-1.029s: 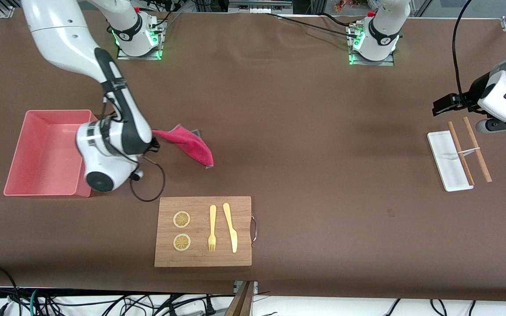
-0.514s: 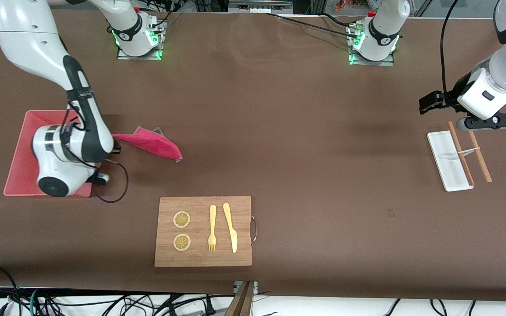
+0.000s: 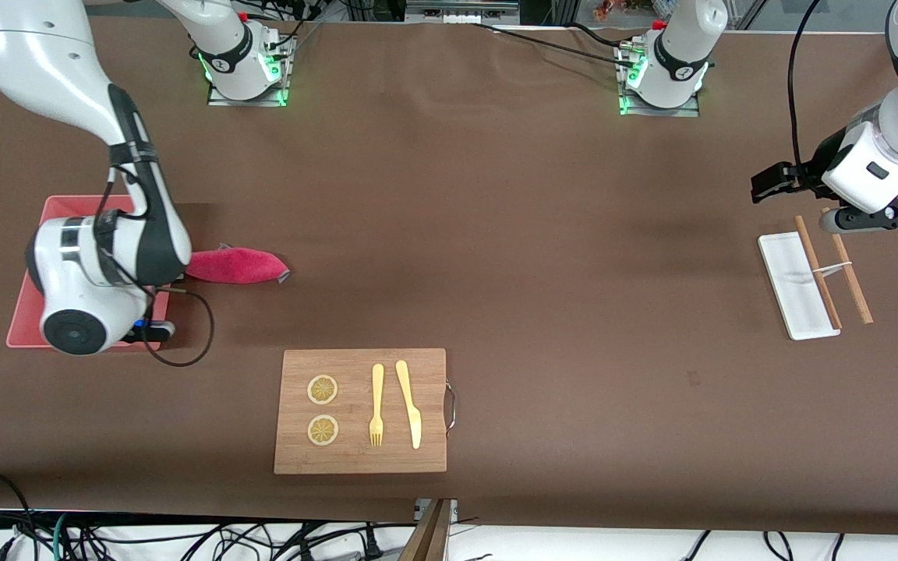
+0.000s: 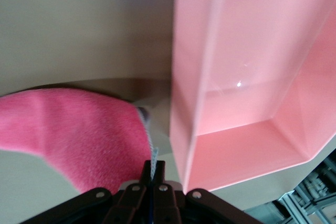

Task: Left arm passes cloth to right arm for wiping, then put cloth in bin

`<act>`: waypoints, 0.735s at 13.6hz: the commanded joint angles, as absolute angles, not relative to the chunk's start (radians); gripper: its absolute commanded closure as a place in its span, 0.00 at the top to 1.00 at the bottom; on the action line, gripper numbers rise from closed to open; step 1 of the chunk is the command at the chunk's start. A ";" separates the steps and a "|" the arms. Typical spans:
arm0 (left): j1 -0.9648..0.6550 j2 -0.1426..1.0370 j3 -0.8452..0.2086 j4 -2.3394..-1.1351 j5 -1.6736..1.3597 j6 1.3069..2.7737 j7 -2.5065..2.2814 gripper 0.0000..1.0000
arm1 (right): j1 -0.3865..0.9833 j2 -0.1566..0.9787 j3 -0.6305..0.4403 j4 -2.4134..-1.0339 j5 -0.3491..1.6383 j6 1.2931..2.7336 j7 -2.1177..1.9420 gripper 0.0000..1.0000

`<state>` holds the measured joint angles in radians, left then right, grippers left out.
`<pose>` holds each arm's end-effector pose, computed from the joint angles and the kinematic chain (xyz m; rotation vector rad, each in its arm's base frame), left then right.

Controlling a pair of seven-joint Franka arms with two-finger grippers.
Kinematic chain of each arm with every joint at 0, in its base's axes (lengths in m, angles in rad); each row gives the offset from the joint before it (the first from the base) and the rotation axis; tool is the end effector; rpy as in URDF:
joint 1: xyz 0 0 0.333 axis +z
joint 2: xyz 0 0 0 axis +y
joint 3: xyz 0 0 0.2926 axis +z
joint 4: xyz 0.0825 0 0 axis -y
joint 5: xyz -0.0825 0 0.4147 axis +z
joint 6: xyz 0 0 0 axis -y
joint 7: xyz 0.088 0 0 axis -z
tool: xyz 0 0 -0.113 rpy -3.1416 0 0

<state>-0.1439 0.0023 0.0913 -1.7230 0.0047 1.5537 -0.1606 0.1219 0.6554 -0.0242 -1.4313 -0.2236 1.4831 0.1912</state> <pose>0.5723 -0.0296 0.5167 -3.1027 -0.1672 0.2649 0.6544 0.0393 0.2420 2.7116 -0.0584 -0.7874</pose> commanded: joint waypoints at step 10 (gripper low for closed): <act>-0.140 0.029 0.104 -1.640 0.001 1.502 -0.152 1.00 | 0.422 0.673 -0.020 -1.428 0.101 1.653 0.834 0.00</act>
